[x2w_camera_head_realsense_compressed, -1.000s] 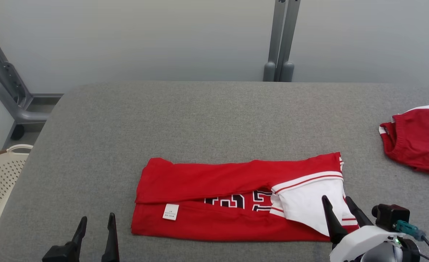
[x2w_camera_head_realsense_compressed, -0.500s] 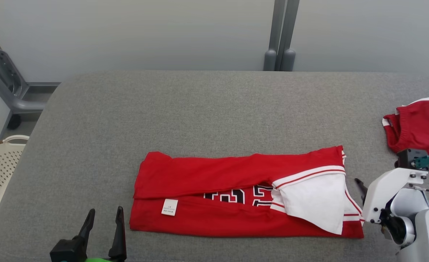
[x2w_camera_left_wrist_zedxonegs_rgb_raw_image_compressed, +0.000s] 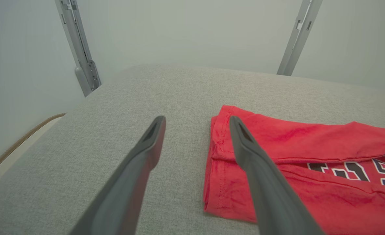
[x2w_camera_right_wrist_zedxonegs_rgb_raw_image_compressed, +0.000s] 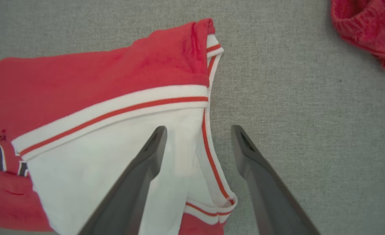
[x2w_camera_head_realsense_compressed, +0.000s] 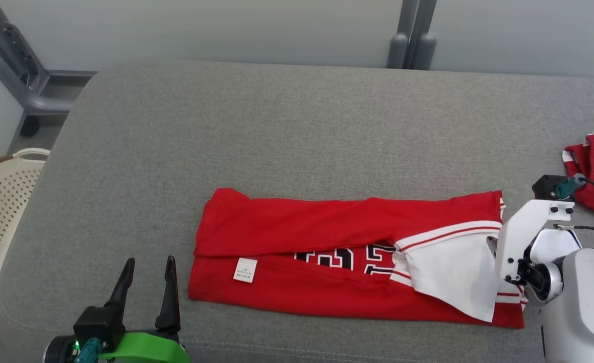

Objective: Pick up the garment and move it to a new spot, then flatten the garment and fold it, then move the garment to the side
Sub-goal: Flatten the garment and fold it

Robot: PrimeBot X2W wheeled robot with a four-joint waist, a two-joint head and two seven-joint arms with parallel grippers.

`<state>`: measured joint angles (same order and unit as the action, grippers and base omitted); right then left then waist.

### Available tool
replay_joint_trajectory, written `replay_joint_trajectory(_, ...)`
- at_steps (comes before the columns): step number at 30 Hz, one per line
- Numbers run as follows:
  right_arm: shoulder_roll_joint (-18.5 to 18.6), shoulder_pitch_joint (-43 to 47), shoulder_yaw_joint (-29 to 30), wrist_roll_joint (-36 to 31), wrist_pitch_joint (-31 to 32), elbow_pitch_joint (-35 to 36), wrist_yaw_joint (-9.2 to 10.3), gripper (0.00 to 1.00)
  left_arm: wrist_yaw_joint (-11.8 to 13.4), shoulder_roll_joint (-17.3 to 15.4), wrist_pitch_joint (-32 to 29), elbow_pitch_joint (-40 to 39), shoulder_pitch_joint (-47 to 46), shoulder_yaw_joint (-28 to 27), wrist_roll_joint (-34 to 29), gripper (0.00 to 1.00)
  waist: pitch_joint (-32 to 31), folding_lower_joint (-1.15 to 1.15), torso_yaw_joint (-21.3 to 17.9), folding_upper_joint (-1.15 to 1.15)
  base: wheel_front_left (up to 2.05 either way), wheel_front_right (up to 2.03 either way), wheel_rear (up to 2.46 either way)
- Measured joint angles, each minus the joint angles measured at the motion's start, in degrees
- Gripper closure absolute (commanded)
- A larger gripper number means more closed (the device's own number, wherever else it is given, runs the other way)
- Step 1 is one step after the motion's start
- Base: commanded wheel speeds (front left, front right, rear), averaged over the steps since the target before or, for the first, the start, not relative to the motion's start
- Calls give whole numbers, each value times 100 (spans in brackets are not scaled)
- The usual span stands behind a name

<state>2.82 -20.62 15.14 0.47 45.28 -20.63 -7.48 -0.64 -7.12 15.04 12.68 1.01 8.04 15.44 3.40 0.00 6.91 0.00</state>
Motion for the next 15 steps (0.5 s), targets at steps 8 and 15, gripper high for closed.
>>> replay_joint_trajectory(8, 176, -60, -113, -169, -51, -357, -1, 0, -147, 51, 0, 42, -121, -49, -43, 0, 251, 0, 223, 0, 0, 0, 0)
replay_joint_trajectory(15, 279, -59, -60, -143, -83, -601, -2, 0, -225, 88, 0, 68, -176, -93, -97, 0, 405, 0, 335, 0, 0, 0, 0)
